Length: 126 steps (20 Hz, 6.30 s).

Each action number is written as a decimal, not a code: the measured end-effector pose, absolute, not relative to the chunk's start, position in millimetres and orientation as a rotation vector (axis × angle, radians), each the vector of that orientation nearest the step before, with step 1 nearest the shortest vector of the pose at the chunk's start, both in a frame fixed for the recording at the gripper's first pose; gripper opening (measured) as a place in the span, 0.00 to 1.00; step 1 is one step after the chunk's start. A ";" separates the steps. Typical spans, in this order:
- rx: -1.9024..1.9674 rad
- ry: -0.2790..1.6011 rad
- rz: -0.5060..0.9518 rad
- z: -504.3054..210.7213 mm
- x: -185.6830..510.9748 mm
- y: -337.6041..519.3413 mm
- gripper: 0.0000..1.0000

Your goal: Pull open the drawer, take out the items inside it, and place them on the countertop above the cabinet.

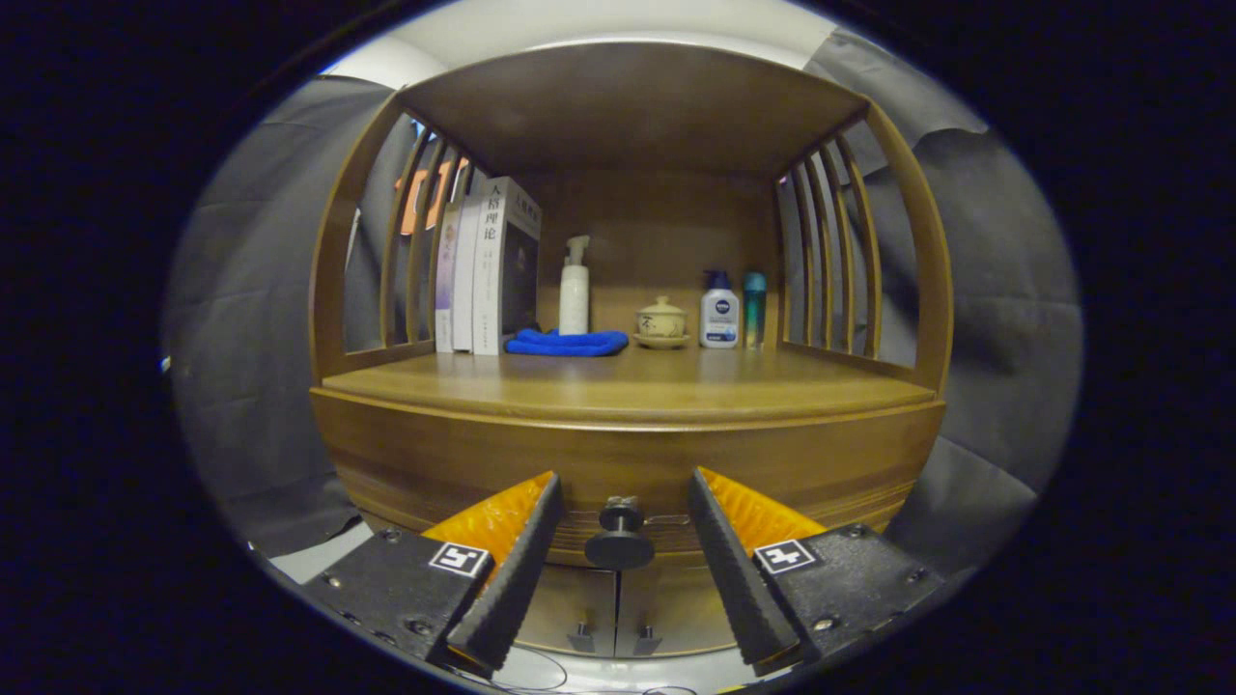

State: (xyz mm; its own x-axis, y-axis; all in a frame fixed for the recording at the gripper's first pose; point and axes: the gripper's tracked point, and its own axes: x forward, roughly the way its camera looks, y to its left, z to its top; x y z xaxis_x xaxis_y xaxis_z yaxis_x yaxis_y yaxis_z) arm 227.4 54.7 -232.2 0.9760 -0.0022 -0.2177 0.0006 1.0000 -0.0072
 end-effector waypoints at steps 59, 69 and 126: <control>0.023 0.258 0.031 -270.8 31.6 63.2 0.34; -0.022 0.330 0.031 -266.4 26.4 59.0 0.64; 0.024 1.448 -0.102 -302.5 150.5 52.9 0.93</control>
